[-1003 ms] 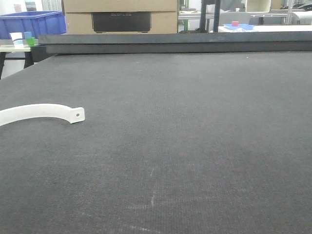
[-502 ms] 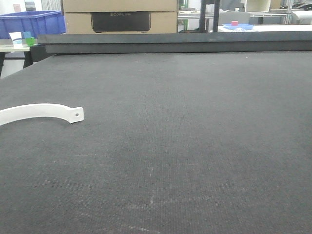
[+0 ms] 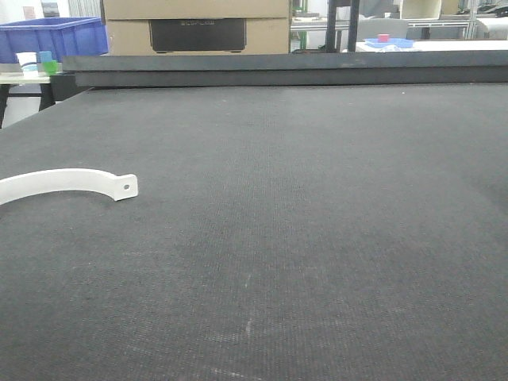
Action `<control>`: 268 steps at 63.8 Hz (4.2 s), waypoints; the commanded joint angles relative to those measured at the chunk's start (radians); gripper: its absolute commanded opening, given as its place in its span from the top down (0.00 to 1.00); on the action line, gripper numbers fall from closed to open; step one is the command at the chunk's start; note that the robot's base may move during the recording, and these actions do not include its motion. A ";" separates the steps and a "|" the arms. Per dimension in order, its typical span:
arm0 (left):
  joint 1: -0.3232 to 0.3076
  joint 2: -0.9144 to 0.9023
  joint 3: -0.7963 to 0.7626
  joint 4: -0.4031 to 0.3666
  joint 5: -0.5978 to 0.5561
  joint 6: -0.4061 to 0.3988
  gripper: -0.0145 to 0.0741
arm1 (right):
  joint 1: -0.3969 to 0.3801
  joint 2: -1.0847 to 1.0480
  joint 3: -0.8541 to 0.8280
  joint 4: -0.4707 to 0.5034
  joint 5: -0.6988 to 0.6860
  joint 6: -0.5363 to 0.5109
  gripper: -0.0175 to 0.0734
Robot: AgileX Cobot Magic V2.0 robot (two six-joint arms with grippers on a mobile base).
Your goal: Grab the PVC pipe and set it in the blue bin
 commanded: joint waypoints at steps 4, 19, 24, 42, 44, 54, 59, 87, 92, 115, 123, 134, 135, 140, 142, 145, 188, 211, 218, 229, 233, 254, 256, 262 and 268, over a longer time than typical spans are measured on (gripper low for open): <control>0.002 0.000 -0.009 -0.009 0.001 0.001 0.96 | 0.000 0.127 -0.081 -0.016 0.047 0.000 0.76; 0.002 0.000 -0.009 -0.009 0.001 0.001 0.96 | 0.000 0.296 -0.109 0.005 0.057 0.000 0.55; 0.002 0.000 -0.009 -0.009 0.001 0.001 0.96 | 0.000 0.327 -0.109 0.018 0.041 0.000 0.57; 0.002 0.000 -0.009 -0.009 0.001 0.001 0.96 | 0.000 0.367 -0.109 0.025 0.021 0.000 0.67; 0.002 0.000 -0.009 -0.009 -0.005 0.001 0.96 | 0.000 0.369 -0.109 0.025 0.020 0.000 0.70; 0.002 0.000 -0.009 -0.009 -0.041 0.001 0.96 | 0.000 0.377 -0.109 0.025 0.020 0.000 0.87; 0.002 0.000 -0.009 -0.009 -0.066 0.001 0.96 | 0.000 0.379 -0.109 0.025 0.017 0.000 0.95; 0.002 0.002 -0.026 -0.061 -0.020 0.001 0.96 | 0.000 0.299 -0.161 0.030 0.004 0.000 0.99; 0.002 0.014 -0.049 -0.052 0.009 0.001 0.96 | 0.000 0.256 -0.177 0.030 0.023 0.000 0.99; 0.000 0.254 -0.230 0.027 0.024 0.051 0.84 | 0.000 0.088 -0.184 0.081 0.065 0.000 0.99; 0.000 0.326 -0.260 0.010 0.034 0.055 0.60 | 0.000 0.090 -0.182 0.081 0.065 0.000 0.99; 0.000 0.405 -0.260 0.008 0.053 0.053 0.50 | 0.000 0.092 -0.180 0.081 0.061 0.000 0.99; 0.000 0.411 -0.260 0.008 0.053 0.053 0.50 | 0.000 0.092 -0.180 0.081 0.061 0.000 0.99; 0.000 0.433 -0.260 0.006 0.047 0.053 0.51 | 0.000 0.092 -0.180 0.081 0.058 0.000 0.99; 0.000 0.441 -0.260 0.003 0.044 0.053 0.51 | 0.000 0.092 -0.180 0.081 0.056 0.000 0.99; 0.000 0.454 -0.260 0.001 0.044 0.053 0.52 | 0.000 0.092 -0.180 0.081 0.054 0.000 0.99; 0.000 0.453 -0.264 -0.013 0.077 0.053 0.96 | 0.000 0.082 -0.180 0.081 0.013 0.000 0.99; 0.000 0.057 -0.248 -0.090 -0.076 0.053 0.96 | 0.000 -0.119 -0.180 0.081 -0.135 -0.006 0.99; 0.000 -0.059 -0.179 -0.114 -0.243 0.053 0.96 | 0.000 -0.182 -0.167 0.081 -0.204 -0.037 0.99; 0.000 -0.212 -0.010 -0.135 -0.495 0.053 0.96 | 0.000 -0.318 -0.028 0.081 -0.432 -0.053 0.99; 0.000 -0.267 0.074 -0.135 -0.572 0.053 0.96 | 0.000 -0.380 0.048 0.081 -0.519 -0.053 0.99; 0.000 -0.580 0.370 -0.137 -0.706 0.051 0.96 | 0.000 -0.718 0.281 0.081 -0.627 -0.053 0.99; 0.000 -0.611 0.375 -0.135 -0.706 0.051 0.96 | 0.000 -0.735 0.281 0.081 -0.623 -0.053 0.99; 0.000 -0.685 0.375 -0.135 -0.724 0.051 0.96 | 0.000 -0.793 0.281 0.081 -0.624 -0.053 0.99; 0.000 -0.752 0.375 -0.135 -0.748 0.051 0.96 | 0.000 -0.838 0.279 0.081 -0.627 -0.053 0.99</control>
